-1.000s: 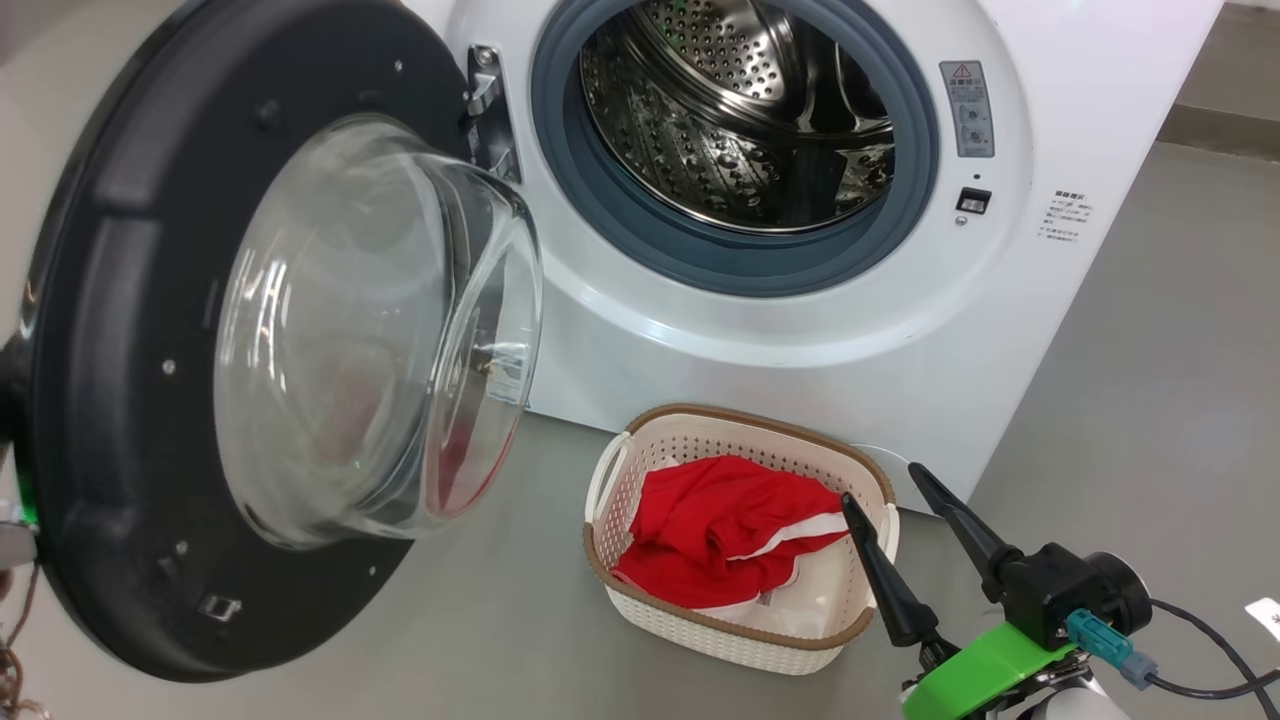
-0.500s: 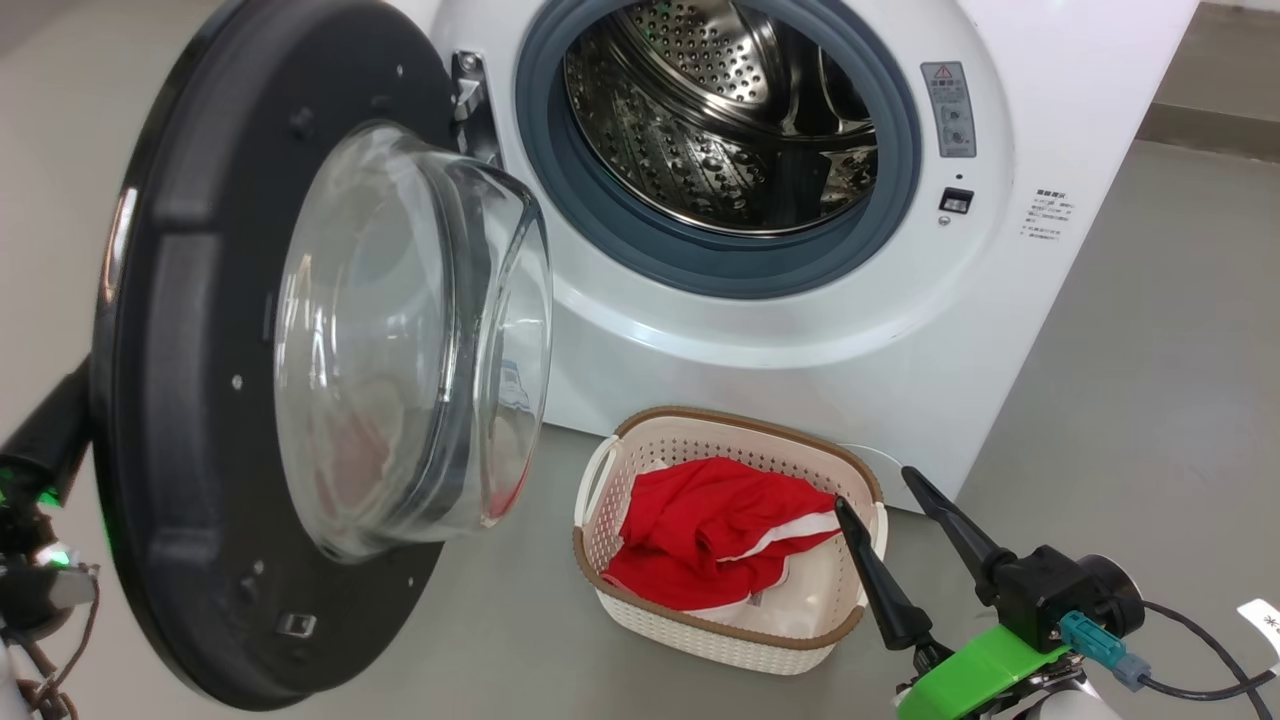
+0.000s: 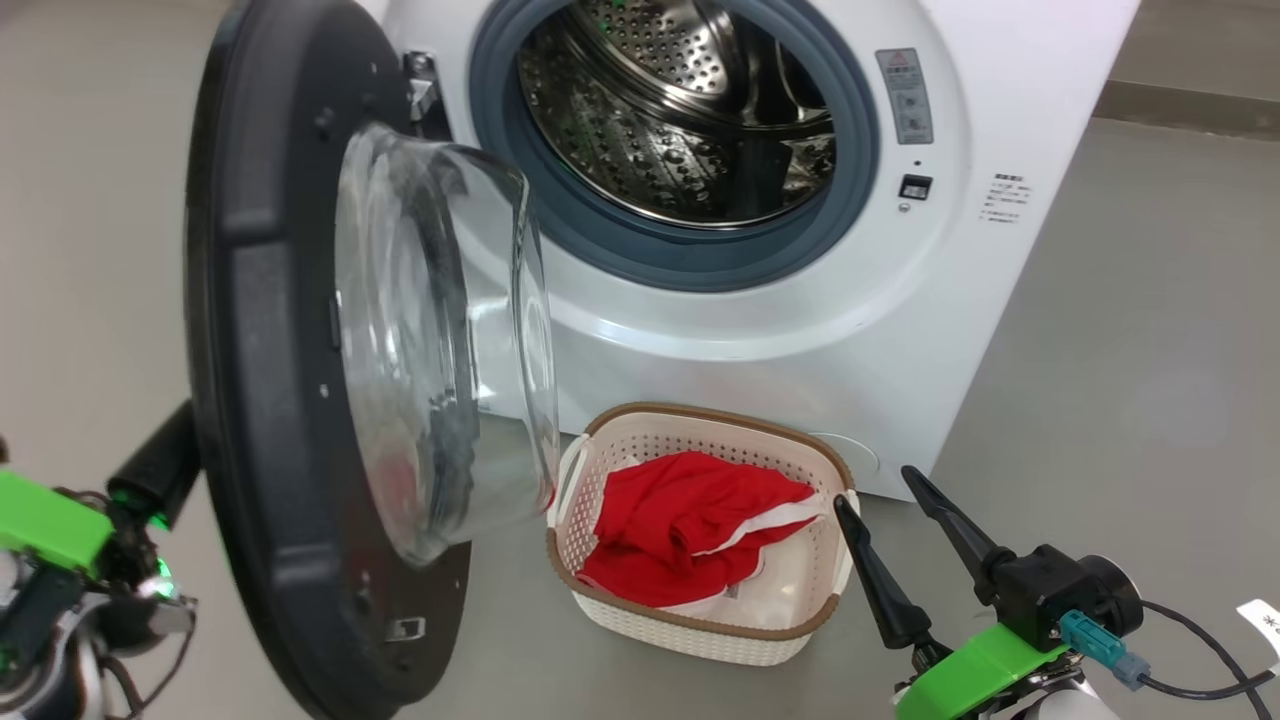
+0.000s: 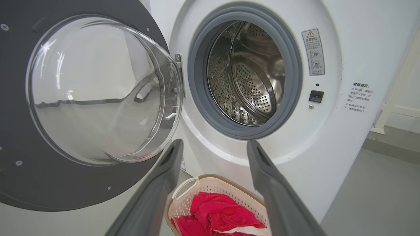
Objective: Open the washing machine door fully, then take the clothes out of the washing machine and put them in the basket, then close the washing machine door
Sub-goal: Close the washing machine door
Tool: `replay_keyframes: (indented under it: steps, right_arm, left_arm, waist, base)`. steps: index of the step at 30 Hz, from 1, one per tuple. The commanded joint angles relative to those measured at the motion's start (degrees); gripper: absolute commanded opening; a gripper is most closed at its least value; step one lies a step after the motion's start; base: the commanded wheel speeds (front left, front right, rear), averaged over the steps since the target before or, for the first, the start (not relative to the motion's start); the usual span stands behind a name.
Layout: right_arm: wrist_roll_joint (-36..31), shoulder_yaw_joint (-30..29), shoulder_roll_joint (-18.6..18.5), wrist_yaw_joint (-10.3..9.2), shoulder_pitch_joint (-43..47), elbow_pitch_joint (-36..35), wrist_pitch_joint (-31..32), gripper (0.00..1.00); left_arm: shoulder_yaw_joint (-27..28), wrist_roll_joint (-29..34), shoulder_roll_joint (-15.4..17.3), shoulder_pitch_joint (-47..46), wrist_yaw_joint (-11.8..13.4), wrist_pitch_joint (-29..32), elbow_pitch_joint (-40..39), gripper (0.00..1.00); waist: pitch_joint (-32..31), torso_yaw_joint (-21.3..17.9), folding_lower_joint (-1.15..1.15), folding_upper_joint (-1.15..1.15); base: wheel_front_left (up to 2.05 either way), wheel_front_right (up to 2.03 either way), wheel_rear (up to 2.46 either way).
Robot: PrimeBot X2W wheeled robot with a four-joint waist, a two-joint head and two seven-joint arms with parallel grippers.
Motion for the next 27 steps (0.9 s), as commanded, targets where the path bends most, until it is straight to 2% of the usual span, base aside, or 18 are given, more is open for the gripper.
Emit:
replay_keyframes:
  steps: [1,16,27]
  right_arm:
    - [0.51,1.16,0.14,0.36,-1.52,-1.22,-0.37,1.0]
    - [0.95,1.08,0.01,0.36,-1.83,-1.26,-0.37,1.0]
    - [1.25,1.26,-0.41,0.36,-1.74,-0.97,-0.37,1.0]
  left_arm:
    - [0.1,-1.15,0.97,-0.02,0.11,0.11,-2.31,0.0]
    - [-10.56,-9.85,0.96,5.35,0.72,-7.84,-6.87,0.0]
    - [-12.88,-12.06,0.95,6.55,0.07,-11.38,-7.35,0.0]
  waist:
    - [0.04,-0.64,0.0,0.0]
    - [0.79,-4.36,0.0,0.0]
    - [0.49,-6.8,0.0,0.0]
  base:
    - [0.0,0.0,0.0]
    - [0.0,0.0,0.0]
    - [0.0,0.0,0.0]
